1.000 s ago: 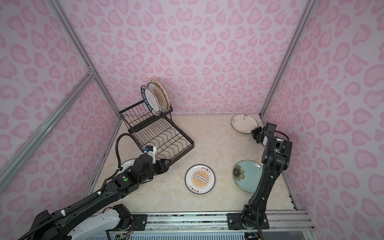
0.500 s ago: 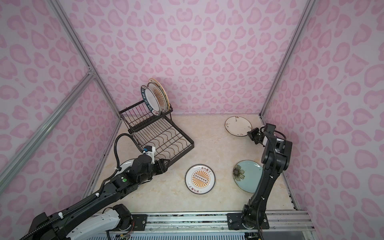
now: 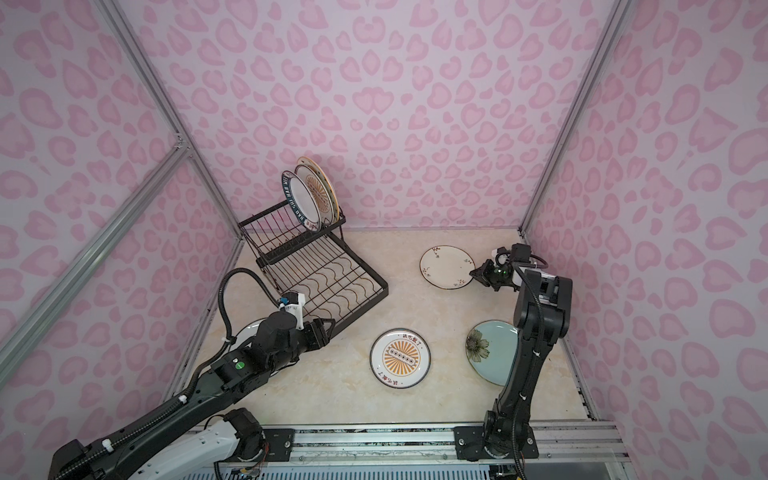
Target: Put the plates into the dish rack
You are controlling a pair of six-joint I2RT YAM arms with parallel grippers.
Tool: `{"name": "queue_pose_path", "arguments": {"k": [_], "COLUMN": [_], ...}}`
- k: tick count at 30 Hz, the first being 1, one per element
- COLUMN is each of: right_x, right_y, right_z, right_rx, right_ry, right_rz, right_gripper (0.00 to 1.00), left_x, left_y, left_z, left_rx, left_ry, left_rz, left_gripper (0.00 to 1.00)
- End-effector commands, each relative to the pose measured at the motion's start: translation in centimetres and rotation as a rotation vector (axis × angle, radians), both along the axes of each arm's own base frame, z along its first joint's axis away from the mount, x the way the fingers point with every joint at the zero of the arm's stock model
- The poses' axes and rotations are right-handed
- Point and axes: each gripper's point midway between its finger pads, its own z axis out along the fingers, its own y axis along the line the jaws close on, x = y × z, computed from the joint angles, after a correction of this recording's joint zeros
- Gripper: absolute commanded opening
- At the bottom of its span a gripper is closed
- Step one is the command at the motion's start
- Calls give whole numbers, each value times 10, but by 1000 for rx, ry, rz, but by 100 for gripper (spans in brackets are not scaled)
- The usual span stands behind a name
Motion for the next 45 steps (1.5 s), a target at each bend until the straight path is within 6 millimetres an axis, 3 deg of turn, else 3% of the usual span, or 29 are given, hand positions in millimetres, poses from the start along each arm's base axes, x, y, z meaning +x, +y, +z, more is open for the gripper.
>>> {"name": "queue_pose_path", "arguments": {"k": [1,10,22,26,33,39,45], "right_x": [-28,-26,-20,-17,-14,-8,-3], "right_y": [5,10,18,20,23,26,30], "right_z": [-20,-19,-33,-33,-30,-17,13], "right_rx": [-46,-55,-14,4,39,98,141], "right_ry": [86,72,83,80,59,7,-72], "right_rz": [58,56,47,42,42,16,-5], "right_gripper": [9,23,25,21,1,0,0], "left_x": [0,0,3,4,6,9,15], "left_y": [7,7,4,2,2,-1,-7], "left_z": [4,7,8,9,11,18,28], "left_rx": [26,31,43,48,44,50,78], "left_ry": [-21,-23,-16,-15,-15,-33,-53], "left_rz": [16,10,7,3,7,-6,-36], "left_gripper": [62,62,62,62,63,64,66]}}
